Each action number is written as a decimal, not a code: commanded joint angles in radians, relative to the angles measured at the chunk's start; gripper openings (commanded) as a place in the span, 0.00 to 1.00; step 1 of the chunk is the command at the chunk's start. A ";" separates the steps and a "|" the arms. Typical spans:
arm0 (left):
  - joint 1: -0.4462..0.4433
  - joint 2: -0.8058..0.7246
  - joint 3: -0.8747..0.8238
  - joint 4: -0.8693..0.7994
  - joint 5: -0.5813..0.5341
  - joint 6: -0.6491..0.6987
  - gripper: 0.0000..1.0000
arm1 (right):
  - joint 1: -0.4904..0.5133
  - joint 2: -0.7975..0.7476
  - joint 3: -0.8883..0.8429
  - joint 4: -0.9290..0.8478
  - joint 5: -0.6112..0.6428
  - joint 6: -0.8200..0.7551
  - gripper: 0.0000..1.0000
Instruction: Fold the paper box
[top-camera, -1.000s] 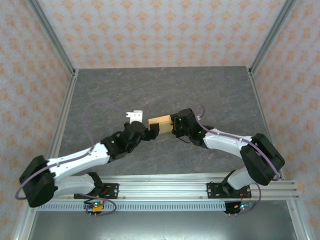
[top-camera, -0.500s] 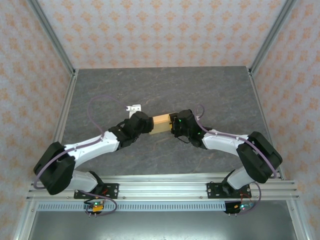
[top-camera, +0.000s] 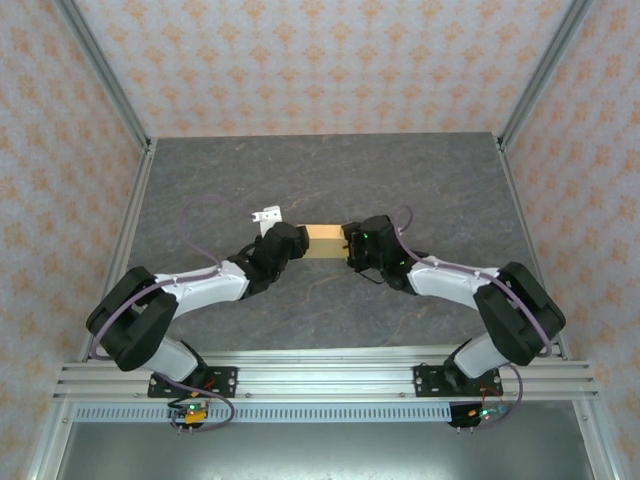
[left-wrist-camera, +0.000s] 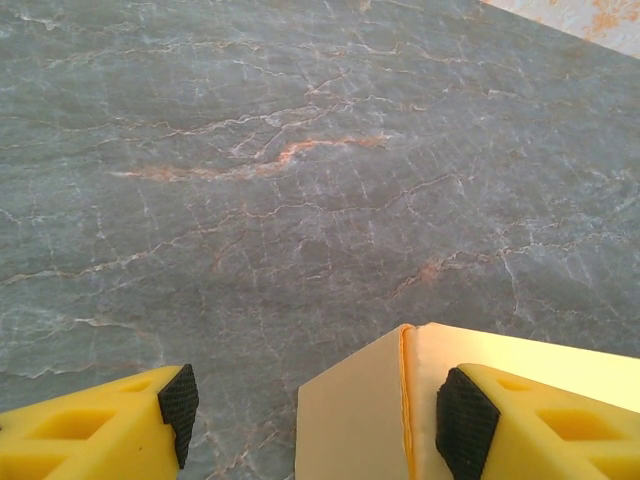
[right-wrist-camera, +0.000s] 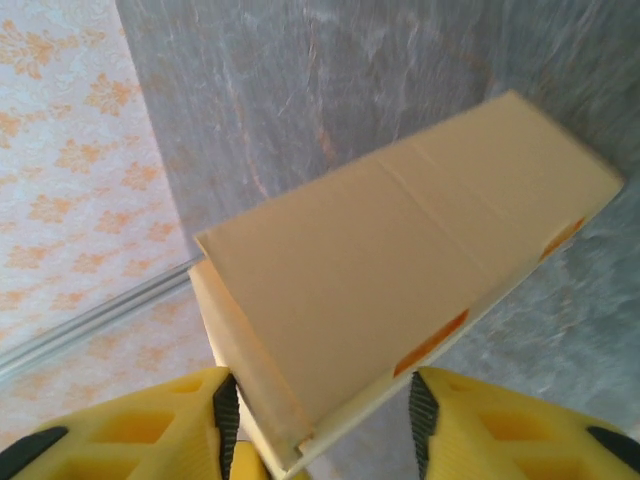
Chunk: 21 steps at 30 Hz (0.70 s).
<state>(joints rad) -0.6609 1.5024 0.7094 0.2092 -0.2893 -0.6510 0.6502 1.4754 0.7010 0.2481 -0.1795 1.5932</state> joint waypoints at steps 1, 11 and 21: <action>0.000 0.071 -0.065 -0.149 0.020 0.024 0.69 | -0.014 -0.113 0.064 -0.225 0.084 -0.148 0.53; 0.000 0.073 -0.030 -0.179 0.012 0.036 0.70 | -0.015 -0.058 0.050 -0.232 0.077 -0.132 0.54; 0.000 0.052 -0.057 -0.148 0.032 0.026 0.72 | -0.021 -0.093 -0.009 -0.238 0.069 -0.161 0.61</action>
<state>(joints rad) -0.6590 1.5146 0.7105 0.2329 -0.2955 -0.6506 0.6312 1.4395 0.6865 0.1753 -0.1349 1.4845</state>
